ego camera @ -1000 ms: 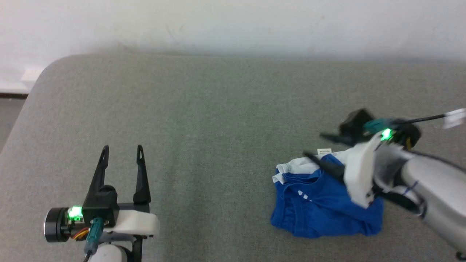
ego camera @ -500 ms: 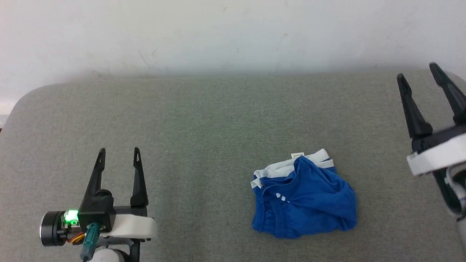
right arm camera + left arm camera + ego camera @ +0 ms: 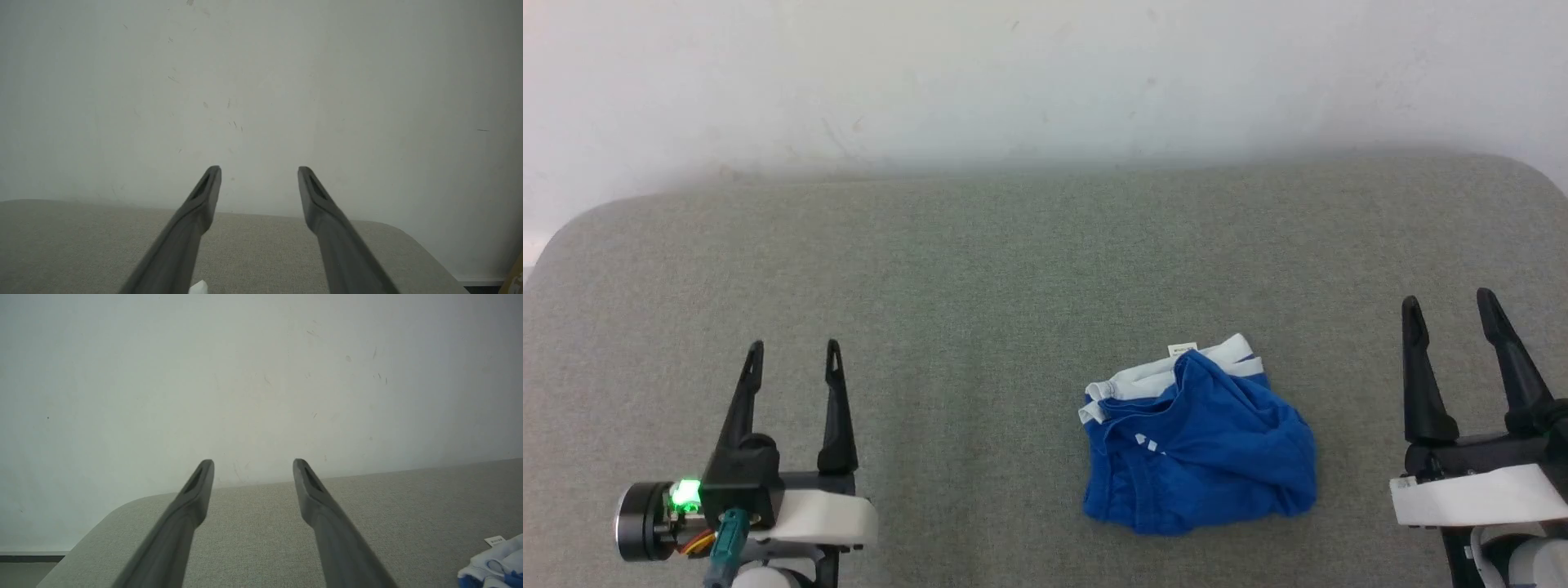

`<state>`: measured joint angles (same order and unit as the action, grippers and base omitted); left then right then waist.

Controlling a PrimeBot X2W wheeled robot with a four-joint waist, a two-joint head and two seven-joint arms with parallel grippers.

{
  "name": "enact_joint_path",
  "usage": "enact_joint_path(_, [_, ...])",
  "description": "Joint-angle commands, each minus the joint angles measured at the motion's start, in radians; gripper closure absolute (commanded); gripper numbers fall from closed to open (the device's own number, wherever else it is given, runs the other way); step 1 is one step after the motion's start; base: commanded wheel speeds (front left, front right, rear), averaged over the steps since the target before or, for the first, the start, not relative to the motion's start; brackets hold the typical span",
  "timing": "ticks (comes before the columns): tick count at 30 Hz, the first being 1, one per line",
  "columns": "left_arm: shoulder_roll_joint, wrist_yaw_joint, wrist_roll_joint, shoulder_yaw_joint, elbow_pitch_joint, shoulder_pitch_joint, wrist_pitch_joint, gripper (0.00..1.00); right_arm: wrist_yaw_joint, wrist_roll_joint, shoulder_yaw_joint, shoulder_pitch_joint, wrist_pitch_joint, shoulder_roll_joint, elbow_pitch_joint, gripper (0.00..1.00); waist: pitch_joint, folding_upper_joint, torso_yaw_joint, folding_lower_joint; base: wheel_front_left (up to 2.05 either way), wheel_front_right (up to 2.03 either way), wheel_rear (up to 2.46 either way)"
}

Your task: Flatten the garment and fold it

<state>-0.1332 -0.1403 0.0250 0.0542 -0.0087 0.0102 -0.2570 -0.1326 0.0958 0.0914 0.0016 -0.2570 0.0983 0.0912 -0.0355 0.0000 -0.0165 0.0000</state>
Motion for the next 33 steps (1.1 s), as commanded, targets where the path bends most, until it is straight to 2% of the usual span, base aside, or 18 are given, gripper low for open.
enact_joint_path(1, [0.002, 0.008, -0.001, -0.005, 0.003, -0.016, -0.005, 0.0, 0.002, -0.005, 0.004, 0.001, -0.005, -0.004, 0.012, 0.0, 0.0, 0.0, -0.001, 0.0, 0.0, 0.0, 0.0])
enact_joint_path(6, [0.006, 0.011, -0.002, -0.005, 0.006, -0.014, -0.005, 0.0, 0.002, 0.003, 0.019, -0.072, -0.005, 0.031, 0.045, 0.0, -0.005, 0.0, -0.003, 0.0, 0.0, 0.0, 0.0])
enact_joint_path(10, [0.009, 0.016, -0.003, -0.001, 0.01, -0.008, -0.005, 0.0, 0.002, 0.031, -0.031, -0.175, 0.037, 0.139, -0.004, 0.0, -0.01, 0.0, -0.011, 0.0, 0.0, 0.0, 0.0])
enact_joint_path(13, [0.012, 0.019, -0.005, 0.002, 0.009, 0.001, -0.005, 0.0, 0.002, 0.116, -0.14, -0.247, 0.242, 0.247, -0.052, 0.0, -0.021, 0.0, -0.02, 0.0, 0.0, 0.0, 0.0])
enact_joint_path(19, [0.018, 0.019, -0.008, 0.007, 0.006, 0.015, -0.005, 0.0, 0.002, 0.382, -0.413, -0.383, 0.678, 0.479, -0.108, 0.0, -0.048, 0.0, -0.038, 0.0, 0.0, 0.0, 0.0])
enact_joint_path(23, [0.026, 0.017, -0.007, 0.012, 0.004, 0.031, -0.005, 0.0, 0.002, 0.547, -0.576, -0.445, 0.892, 0.591, -0.133, 0.0, -0.073, 0.0, -0.055, 0.0, 0.0, 0.0, 0.0])
enact_joint_path(25, [0.029, 0.017, -0.007, 0.014, 0.003, 0.038, -0.005, 0.0, 0.002, 0.622, -0.628, -0.471, 0.966, 0.608, -0.16, 0.0, -0.089, 0.0, -0.062, 0.0, 0.0, 0.0, 0.0])
enact_joint_path(28, [0.033, 0.016, -0.008, 0.017, 0.001, 0.052, -0.005, 0.0, 0.002, 0.68, -0.68, -0.513, 1.013, 0.595, -0.222, 0.0, -0.115, 0.0, -0.072, 0.0, 0.0, 0.0, 0.0])
enact_joint_path(33, [0.04, 0.018, -0.01, 0.027, 0.001, 0.082, -0.005, 0.0, 0.002, 0.713, -0.75, -0.558, 0.993, 0.53, -0.35, 0.0, -0.158, 0.0, -0.091, 0.0, 0.0, 0.0, 0.0])
